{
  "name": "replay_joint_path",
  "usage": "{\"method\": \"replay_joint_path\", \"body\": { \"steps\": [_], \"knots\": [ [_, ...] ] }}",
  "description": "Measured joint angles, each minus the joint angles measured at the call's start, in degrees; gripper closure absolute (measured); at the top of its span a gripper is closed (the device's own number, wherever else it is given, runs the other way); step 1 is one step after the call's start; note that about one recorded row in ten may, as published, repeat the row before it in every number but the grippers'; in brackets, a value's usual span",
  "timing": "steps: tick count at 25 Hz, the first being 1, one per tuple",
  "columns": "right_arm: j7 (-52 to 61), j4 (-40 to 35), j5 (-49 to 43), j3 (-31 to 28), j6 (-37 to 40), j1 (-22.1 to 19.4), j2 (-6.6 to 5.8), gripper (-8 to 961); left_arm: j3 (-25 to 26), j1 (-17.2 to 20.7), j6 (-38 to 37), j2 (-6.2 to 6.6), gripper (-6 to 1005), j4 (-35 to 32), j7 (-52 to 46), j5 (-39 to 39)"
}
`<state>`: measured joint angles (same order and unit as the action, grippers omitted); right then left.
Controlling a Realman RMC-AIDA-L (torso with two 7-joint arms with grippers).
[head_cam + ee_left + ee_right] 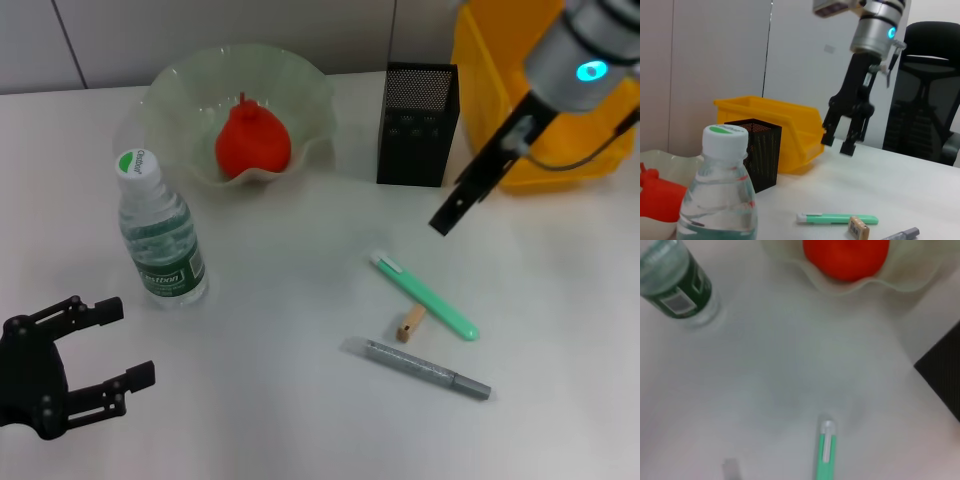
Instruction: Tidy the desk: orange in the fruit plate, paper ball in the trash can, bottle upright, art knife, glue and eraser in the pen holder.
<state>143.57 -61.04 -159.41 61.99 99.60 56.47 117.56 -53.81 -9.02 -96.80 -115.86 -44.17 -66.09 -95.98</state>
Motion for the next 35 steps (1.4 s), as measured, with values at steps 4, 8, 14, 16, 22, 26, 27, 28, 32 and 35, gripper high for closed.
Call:
{"method": "replay_joint_path", "body": {
  "steps": [4,8,14,16,22,26,27,28,32,35],
  "knots": [
    [2.6,4.8,-2.8,3.8,-4.9,2.5,1.65,200,-0.1,-0.1,-0.1,-0.01,185,0.2,0.4,-0.1],
    [5.3,10.6,-2.9,6.5,-9.8,4.5,2.01,200,-0.2,-0.1,-0.1,-0.25,185,0.2,0.8,-0.2],
    [7.7,17.3,1.7,10.9,-16.5,4.9,2.26,200,-0.2,-0.3,0.2,-0.59,185,0.2,0.8,-0.6],
    [7.7,17.7,3.0,11.4,-17.3,4.8,2.26,200,-0.1,-0.3,0.3,-0.62,185,0.2,0.8,-0.6],
    [8.4,22.0,5.6,13.3,-20.9,5.2,2.26,200,0.0,-0.7,0.5,-0.86,184,0.2,0.9,-0.6],
    [10.7,23.2,5.9,16.4,-23.2,5.2,2.26,200,0.0,-0.9,1.0,-1.06,184,0.2,0.9,-0.6],
    [11.1,23.3,5.9,16.9,-23.6,5.2,2.26,200,0.0,-0.9,1.2,-1.12,184,0.2,0.9,-0.6],
    [11.3,23.5,5.9,17.2,-23.9,5.2,2.26,200,-0.1,-1.0,1.3,-1.22,184,0.2,1.0,-0.6],
    [11.7,24.4,6.0,17.7,-24.9,5.2,2.28,201,-0.2,-1.0,1.6,-1.35,185,0.2,1.3,-0.6],
    [11.7,24.7,6.0,17.7,-25.2,5.2,2.3,208,-0.2,-1.1,1.9,-1.41,185,0.2,1.4,-0.6]
  ]
}}
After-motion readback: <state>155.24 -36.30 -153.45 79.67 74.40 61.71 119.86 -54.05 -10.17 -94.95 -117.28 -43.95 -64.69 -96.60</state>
